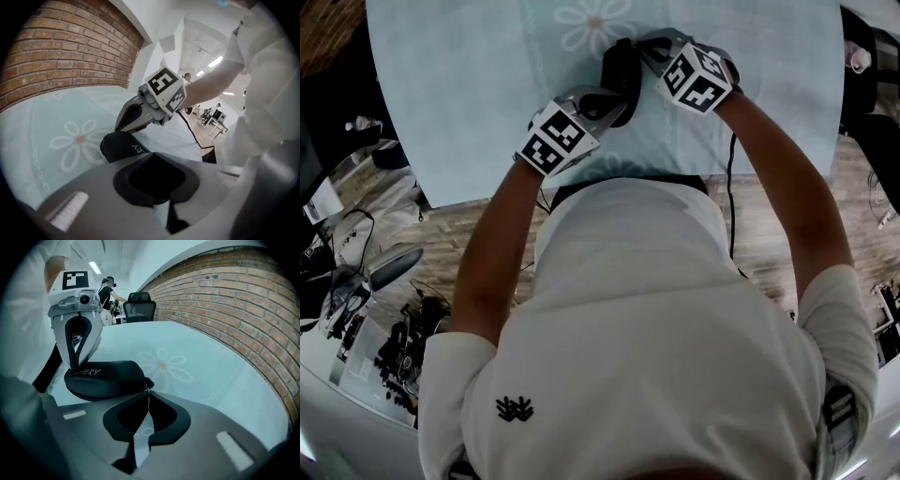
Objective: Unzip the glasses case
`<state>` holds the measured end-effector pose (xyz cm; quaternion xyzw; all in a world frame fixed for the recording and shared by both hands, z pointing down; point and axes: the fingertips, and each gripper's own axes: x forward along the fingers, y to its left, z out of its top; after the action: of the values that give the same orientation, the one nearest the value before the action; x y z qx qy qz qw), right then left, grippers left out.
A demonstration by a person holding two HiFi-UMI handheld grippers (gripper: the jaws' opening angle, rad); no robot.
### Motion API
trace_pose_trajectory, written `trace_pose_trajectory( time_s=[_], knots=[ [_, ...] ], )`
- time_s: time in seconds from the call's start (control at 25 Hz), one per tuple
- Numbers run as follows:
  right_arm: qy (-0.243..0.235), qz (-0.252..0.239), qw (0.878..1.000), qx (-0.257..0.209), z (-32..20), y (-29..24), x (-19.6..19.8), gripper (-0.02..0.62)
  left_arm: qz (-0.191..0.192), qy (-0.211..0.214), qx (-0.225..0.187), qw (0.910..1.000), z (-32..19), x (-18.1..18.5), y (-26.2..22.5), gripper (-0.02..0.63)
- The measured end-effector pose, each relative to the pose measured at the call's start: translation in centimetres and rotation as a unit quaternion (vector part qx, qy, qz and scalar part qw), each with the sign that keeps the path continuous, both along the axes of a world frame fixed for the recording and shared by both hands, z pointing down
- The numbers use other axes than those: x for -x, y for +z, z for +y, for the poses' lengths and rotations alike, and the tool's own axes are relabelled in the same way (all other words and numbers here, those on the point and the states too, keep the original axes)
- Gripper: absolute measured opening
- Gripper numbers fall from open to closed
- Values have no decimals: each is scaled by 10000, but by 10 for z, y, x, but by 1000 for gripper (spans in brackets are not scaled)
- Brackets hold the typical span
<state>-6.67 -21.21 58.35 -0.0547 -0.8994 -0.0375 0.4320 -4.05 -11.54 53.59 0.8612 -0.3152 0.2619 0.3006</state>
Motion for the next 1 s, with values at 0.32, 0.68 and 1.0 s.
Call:
trace_pose_trajectory(
  time_s=[0.32, 0.68, 1.0],
  knots=[
    [-588, 62, 9981, -196, -1, -2, 8, 6, 54, 1, 20, 10000, 0, 0, 0, 55],
    [-1452, 208, 9878, -516, 0, -3, 17, 8, 116, 14, 29, 9999, -1, -3, 0, 55],
    [-1837, 328, 9793, -787, 0, -3, 23, 11, 167, 53, 31, 9998, -1, -2, 1, 55]
  ],
)
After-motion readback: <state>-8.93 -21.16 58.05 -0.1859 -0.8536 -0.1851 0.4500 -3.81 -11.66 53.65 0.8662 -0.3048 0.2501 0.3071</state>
